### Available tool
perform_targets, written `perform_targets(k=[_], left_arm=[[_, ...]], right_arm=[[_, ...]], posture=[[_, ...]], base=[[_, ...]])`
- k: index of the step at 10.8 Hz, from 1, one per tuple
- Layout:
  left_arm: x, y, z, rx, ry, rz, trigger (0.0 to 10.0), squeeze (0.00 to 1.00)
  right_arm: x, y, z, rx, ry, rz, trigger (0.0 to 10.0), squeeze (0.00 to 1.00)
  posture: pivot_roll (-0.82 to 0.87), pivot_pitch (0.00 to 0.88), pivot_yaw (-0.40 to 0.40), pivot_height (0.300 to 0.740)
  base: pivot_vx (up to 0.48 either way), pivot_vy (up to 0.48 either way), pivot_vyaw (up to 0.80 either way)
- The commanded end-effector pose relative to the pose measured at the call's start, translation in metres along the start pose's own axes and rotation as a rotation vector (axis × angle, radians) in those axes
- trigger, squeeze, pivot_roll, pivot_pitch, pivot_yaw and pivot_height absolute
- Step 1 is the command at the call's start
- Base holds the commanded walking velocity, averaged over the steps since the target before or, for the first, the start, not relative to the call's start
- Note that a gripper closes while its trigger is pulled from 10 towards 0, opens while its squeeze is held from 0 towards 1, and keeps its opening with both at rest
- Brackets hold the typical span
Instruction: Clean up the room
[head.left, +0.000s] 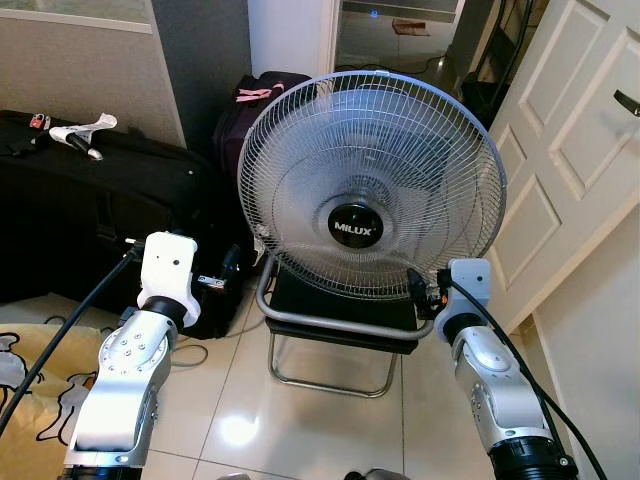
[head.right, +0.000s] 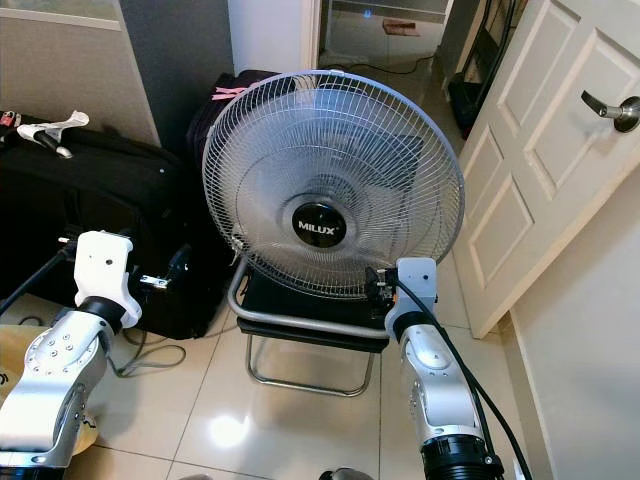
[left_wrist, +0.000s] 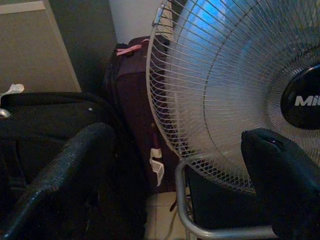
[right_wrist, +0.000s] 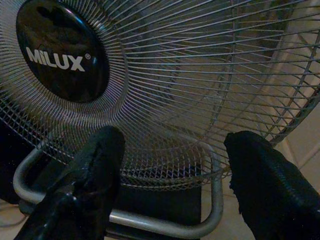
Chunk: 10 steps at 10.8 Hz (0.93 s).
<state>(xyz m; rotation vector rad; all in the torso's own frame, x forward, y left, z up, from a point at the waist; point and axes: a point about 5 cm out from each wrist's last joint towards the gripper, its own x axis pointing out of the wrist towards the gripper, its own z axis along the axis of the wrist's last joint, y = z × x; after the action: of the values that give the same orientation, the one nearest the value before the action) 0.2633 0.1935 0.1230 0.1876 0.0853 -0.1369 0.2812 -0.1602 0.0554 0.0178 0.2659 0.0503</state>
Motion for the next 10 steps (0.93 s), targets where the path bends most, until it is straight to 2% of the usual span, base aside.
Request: perform_targets(k=[1, 2, 3, 4, 10], left_arm=[[-0.005, -0.017, -0.027, -0.269, 0.183, 0.099, 10.0, 0.00], [-0.004, -0.016, -0.035, -0.237, 0.215, 0.118, 10.0, 0.00], [-0.006, -0.017, -0.035, -0.227, 0.216, 0.102, 10.0, 0.00], [-0.006, -0.018, -0.033, -0.258, 0.204, 0.099, 10.0, 0.00], [-0.006, -0.018, -0.033, -0.249, 0.206, 0.096, 10.0, 0.00]], right_arm=[[-0.011, -0.011, 0.032, 0.177, -0.035, 0.138, 10.0, 0.00], [-0.010, -0.011, 0.025, 0.135, -0.020, 0.139, 10.0, 0.00], [-0.013, -0.013, 0.020, 0.126, -0.001, 0.121, 10.0, 0.00], [-0.013, -0.016, 0.019, 0.134, 0.003, 0.098, 10.0, 0.00], [-0.013, -0.016, 0.018, 0.122, 0.003, 0.095, 10.0, 0.00]], posture=[[-0.06, 0.000, -0.071, 0.740], [-0.04, 0.000, -0.078, 0.740], [-0.05, 0.000, -0.069, 0.740], [-0.06, 0.000, -0.060, 0.740], [-0.06, 0.000, -0.056, 0.740]], base=[[0.000, 0.000, 0.00], [0.000, 0.000, 0.00], [0.000, 0.000, 0.00], [0.000, 0.000, 0.00], [0.000, 0.000, 0.00]])
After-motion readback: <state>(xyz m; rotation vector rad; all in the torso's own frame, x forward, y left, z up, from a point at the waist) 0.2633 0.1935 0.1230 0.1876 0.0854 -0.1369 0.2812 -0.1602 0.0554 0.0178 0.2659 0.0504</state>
